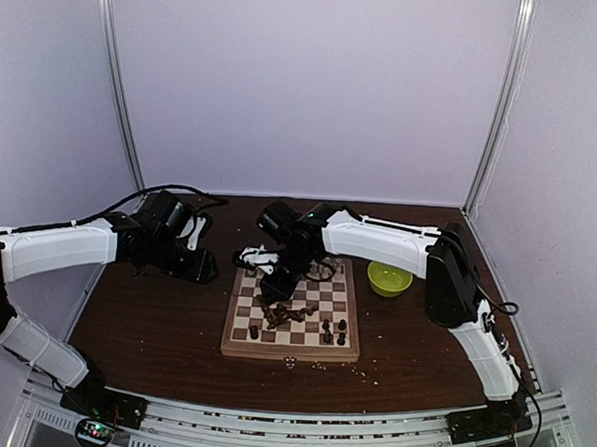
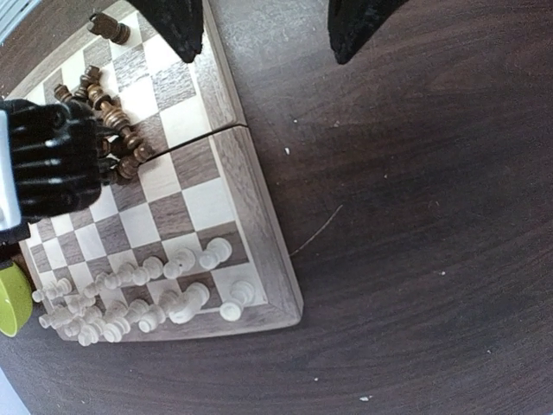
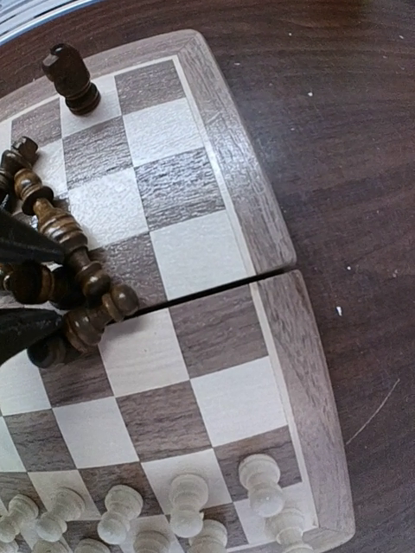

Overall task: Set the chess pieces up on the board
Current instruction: Pick up the rook from the chessboard.

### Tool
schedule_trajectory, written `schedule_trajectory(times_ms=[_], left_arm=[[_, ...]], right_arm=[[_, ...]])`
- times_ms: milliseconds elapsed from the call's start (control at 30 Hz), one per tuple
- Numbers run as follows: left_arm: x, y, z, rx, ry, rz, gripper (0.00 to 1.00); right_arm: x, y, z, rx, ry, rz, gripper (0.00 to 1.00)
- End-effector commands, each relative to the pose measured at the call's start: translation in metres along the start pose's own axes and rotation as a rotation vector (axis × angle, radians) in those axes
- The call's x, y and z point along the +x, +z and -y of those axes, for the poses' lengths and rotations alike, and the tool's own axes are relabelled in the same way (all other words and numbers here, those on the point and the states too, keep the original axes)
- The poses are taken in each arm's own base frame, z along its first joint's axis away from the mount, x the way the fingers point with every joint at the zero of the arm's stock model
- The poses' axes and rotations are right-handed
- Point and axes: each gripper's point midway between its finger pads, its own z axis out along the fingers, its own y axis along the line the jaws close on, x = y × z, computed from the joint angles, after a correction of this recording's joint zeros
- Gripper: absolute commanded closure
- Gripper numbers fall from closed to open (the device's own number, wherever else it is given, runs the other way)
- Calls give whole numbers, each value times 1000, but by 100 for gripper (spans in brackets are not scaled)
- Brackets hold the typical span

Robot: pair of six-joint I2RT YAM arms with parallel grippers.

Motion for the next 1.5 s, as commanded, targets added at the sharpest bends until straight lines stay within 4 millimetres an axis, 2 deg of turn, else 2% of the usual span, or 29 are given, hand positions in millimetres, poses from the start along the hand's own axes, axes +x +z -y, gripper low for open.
schedule_trajectory(times_ms=[0,133,333,467,633,733,933,1167,1300,1467], left_arm=[[-7,1,3,25,-10,34,48],[-6,5,4,32,-7,26,48],[-6,9,9,60,6,17,48],[-6,13,17,103,24,10,48],[-7,17,26,151,38,11,48],[-12,14,22,129,32,32,47],[-31,-7,-1,25,19,95,48],[-49,-41,-50,-113,-60,176,47],[-55,-58,-61,-138,-62,214,47],[-56,-69,-66,-173,-40,232,47]], right_arm=[[-4,1,-2,7,4,0,85],[-6,-13,-5,8,2,18,91],[-16,-52,-8,10,4,93,94],[-10,-67,-12,-33,25,117,94],[-6,-75,-14,-55,23,130,93],[-8,-82,-22,-87,7,155,93],[-23,-92,-41,-74,-59,192,92],[-51,-74,-79,-71,-153,176,92],[-61,-53,-93,-57,-186,146,91],[-51,-21,-101,-49,-202,84,91]])
